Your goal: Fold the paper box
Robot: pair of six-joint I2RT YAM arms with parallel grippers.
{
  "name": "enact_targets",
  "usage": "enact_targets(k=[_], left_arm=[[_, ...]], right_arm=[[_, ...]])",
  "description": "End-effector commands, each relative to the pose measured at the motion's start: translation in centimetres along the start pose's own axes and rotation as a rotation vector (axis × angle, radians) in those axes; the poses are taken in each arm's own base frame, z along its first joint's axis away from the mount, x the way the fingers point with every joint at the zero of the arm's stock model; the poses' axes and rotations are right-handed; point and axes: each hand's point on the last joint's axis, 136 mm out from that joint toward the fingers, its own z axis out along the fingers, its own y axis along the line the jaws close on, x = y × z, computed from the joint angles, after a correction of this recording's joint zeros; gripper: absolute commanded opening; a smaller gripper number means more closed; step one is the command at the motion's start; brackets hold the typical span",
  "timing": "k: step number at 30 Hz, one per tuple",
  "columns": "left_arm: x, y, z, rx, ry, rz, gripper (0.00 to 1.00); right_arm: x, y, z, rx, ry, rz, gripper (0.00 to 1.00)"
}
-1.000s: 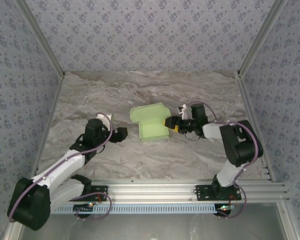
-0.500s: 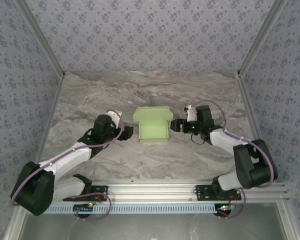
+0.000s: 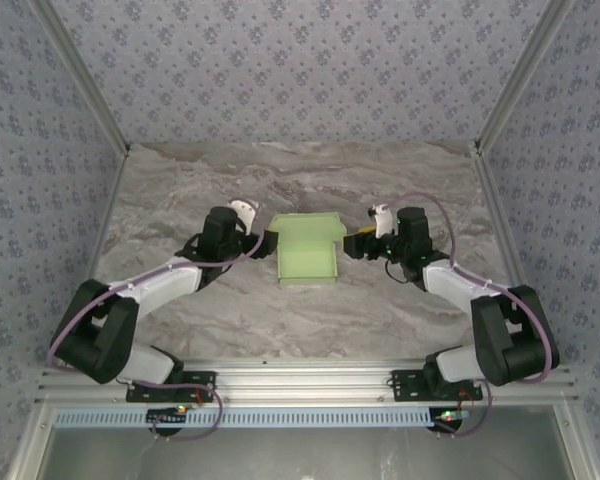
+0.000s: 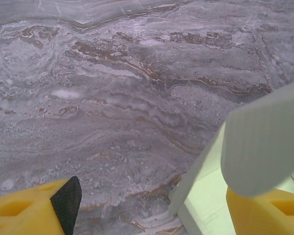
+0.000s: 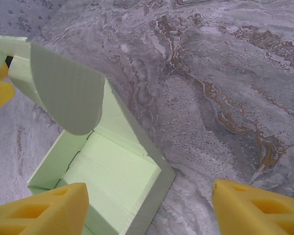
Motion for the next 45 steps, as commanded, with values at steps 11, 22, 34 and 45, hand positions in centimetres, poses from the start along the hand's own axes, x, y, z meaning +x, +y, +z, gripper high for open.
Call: enact_targets(k=[11,22,34,45], left_arm=[[-1.8,-1.7,2.4,0.096,0.014,0.033,0.34],[-0.4,-2.7,3.0,0.108,0.051,-0.029,0.11],[1.3,-3.2,2.4,0.051,0.014,-0.061,0.02],[2.6,-4.3,0.8,-0.034,-0.101,-0.071,0.02]], right_arm=[[-2.8,2.3,3.0,-0.141,0.025,0.005,0.31],[-0.7,5.0,4.1,-0.129,0.086,0.037,0.21],[0.7,5.8,4.8,-0.113,0.098,0.029,0.20],[2.4,8.3,4.0,-0.078,0.058,-0.019,0.20]])
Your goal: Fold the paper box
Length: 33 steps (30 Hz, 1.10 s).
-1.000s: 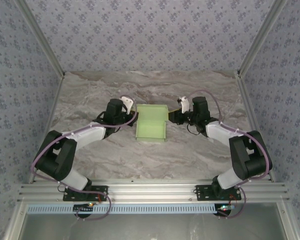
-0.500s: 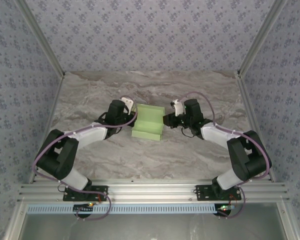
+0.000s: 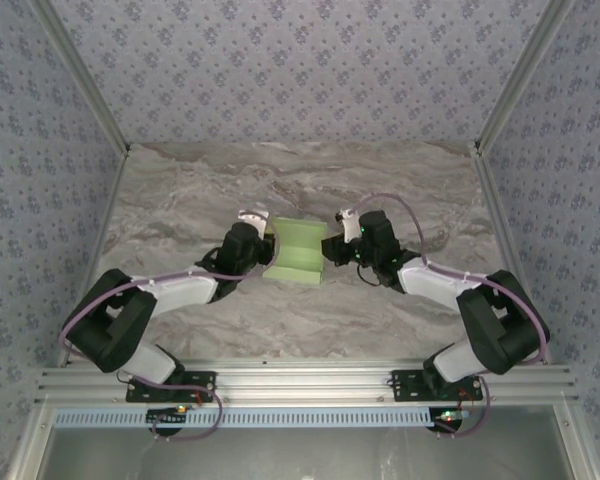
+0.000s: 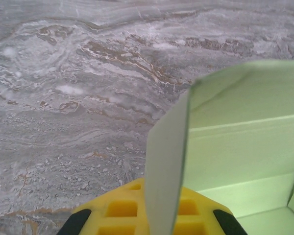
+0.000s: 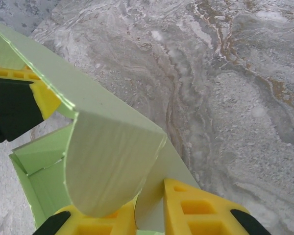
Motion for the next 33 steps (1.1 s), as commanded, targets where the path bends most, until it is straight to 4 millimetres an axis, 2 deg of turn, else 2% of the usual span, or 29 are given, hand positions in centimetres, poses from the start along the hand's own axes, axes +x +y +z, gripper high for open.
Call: enact_targets(k=[1,4,6,9,12,19,24,33], left_arm=[[0.9,-2.5,-0.8,0.087,-0.021,-0.039,0.02],[1.3,-2.9,-0.9,0.088,-0.020,-0.051,0.02],[1.8,-3.2,-0.9,0.069,-0.018,-0.049,0.02],[3.2,-3.7,-0.8,0.063,-0.032,-0.046,0.02],[4.8,-3.0,-0.7,0.045,-0.019,-0.084,0.02],[5.9,-1.8,-1.6,0.009,-0.023,-0.089,0.03],[7.1,-0.7,-2.1,-0.026,-0.024,-0.078,0.03],[9.8,-0.1,-0.9,-0.036,-0.023,-0.053,0.05]], right_arm=[[1.2,2.4,0.0,-0.064,0.016,-0.012,0.20],[1.4,2.7,0.0,-0.063,0.023,-0.011,0.22],[1.4,3.1,0.1,-0.071,0.018,0.000,0.27],[1.2,3.9,0.1,-0.091,0.005,0.035,0.27],[1.3,4.6,0.1,-0.081,0.000,0.044,0.27],[3.2,3.0,-1.2,-0.012,0.001,0.040,0.26],[4.6,2.6,-2.9,-0.013,0.014,0.024,0.31],[5.6,2.8,-4.4,-0.065,0.021,0.070,0.38]])
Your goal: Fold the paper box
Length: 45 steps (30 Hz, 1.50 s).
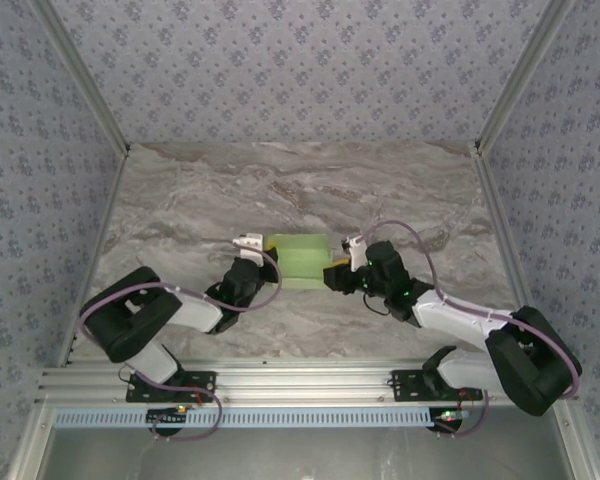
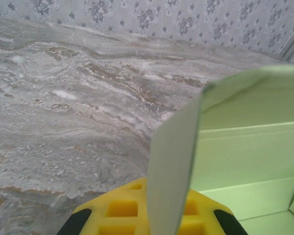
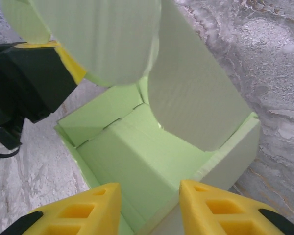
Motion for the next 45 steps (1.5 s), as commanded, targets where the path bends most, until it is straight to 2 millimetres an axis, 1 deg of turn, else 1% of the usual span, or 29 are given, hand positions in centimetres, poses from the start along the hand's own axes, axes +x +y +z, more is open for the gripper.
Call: enact_targets(k=[1,3,6,11,13,15,17,21,24,28,31,35,39,42,45], left_arm=[[7.4,2.6,-0.9,-0.054,0.213,0.095,0.05],[7.5,2.4,-0.7,-0.061,0.207,0.111,0.05],[7.7,1.8,-0.3,-0.064,0.207,0.152,0.05],[7.6,1.8,-0.1,-0.077,0.206,0.153,0.04],[7.3,1.7,0.0,-0.081,0.206,0.172,0.04],[6.5,1.9,-0.1,-0.098,0.203,0.194,0.04],[5.6,1.8,-0.2,-0.101,0.196,0.215,0.04],[2.9,2.0,-0.1,-0.103,0.180,0.244,0.04],[0.3,2.3,-0.2,-0.092,0.146,0.245,0.04],[-2.8,3.0,-0.2,-0.087,0.114,0.267,0.05],[-4.1,3.0,-0.2,-0.046,0.104,0.285,0.05],[-4.6,3.3,0.0,0.002,0.114,0.281,0.05],[-4.1,3.1,0.3,0.049,0.137,0.256,0.06],[-3.6,2.4,0.8,0.089,0.167,0.225,0.07],[-3.2,1.9,1.3,0.114,0.194,0.212,0.07]], right_arm=[[0.8,0.1,-0.6,-0.026,0.018,0.043,0.39],[0.7,-0.2,-1.1,-0.024,0.016,0.066,0.39],[0.4,-1.0,-2.4,-0.006,-0.008,0.126,0.43],[-1.4,-1.9,-5.1,0.015,-0.083,0.199,0.49],[-2.1,-2.5,-6.0,0.039,-0.109,0.227,0.54],[-2.8,-3.1,-6.6,0.045,-0.134,0.258,0.57],[-3.4,-3.6,-6.9,0.040,-0.147,0.280,0.58],[-4.5,-4.7,-7.0,0.048,-0.155,0.310,0.60],[-5.8,-4.7,-6.7,0.028,-0.139,0.315,0.63],[-7.5,-4.6,-6.1,0.010,-0.126,0.304,0.63],[-8.5,-4.8,-5.3,0.004,-0.114,0.309,0.64],[-9.0,-5.4,-3.6,-0.021,-0.096,0.338,0.64],[-9.1,-5.8,-1.4,-0.073,-0.054,0.394,0.63],[-8.9,-6.4,0.1,-0.083,-0.013,0.480,0.60],[-9.1,-7.5,1.2,-0.065,0.008,0.595,0.53]])
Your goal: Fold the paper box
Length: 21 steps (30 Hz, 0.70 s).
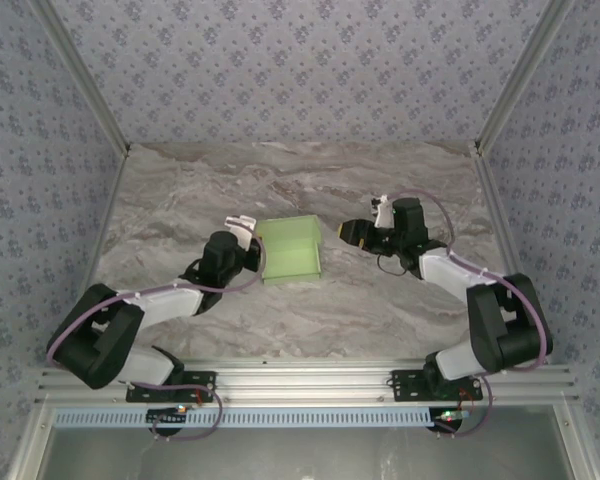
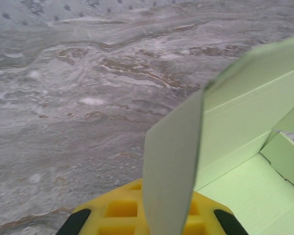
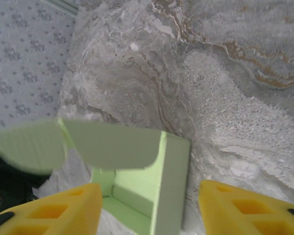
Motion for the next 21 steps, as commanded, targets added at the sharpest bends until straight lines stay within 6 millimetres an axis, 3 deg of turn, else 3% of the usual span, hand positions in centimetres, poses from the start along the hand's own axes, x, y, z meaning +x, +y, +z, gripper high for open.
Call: enact_targets(k=[1,4,11,21], left_arm=[[-0.7,-1.4,0.9,0.078,0.018,-0.023,0.07],[-0.8,-1.4,1.5,0.091,0.039,-0.027,0.07],[-1.3,-1.9,2.1,0.128,0.054,-0.009,0.07],[-1.2,-2.5,2.9,0.159,0.075,0.035,0.07]], right_arm=[[-2.1,0.7,0.6,-0.031,-0.009,0.132,0.51],[-3.1,-0.6,1.1,-0.012,-0.026,0.290,0.63],[-3.6,-3.0,2.5,0.018,-0.006,0.713,0.63],[-2.3,-1.9,5.1,0.021,0.119,0.898,0.59]])
